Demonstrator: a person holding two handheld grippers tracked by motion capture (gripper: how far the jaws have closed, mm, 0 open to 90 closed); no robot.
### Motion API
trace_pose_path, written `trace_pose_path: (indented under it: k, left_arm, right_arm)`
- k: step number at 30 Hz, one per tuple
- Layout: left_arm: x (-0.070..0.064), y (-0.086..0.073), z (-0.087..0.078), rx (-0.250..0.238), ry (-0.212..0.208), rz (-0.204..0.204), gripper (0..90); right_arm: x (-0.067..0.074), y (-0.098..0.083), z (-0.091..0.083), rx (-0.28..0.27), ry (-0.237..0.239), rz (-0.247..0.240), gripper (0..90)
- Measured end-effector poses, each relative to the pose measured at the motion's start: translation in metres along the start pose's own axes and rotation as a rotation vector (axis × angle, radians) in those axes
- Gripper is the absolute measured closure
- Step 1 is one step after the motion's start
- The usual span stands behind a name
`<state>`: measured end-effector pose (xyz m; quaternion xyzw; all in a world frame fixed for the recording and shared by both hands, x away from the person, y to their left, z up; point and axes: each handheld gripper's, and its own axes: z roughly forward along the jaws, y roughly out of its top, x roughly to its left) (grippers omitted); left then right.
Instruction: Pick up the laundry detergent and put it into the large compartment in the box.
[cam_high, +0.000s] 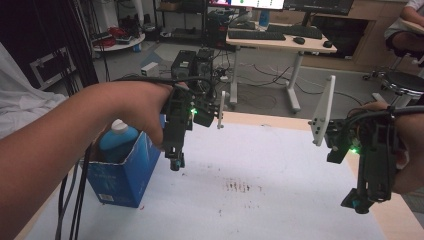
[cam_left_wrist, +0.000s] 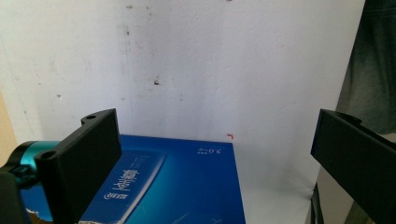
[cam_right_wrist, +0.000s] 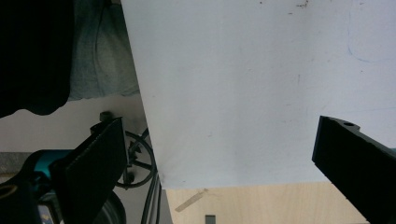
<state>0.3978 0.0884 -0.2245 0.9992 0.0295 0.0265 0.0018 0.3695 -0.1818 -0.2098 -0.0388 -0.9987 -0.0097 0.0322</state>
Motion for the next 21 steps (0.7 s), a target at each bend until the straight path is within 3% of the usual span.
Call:
trace_pose_path:
  k: [21]
  left_arm:
    - [-0.0004, 0.0029, 0.0028, -0.006, -0.006, 0.003, 1.7]
  right_arm:
    - [0.0011, 0.0005, -0.0008, -0.003, -0.01, -0.001, 2.6]
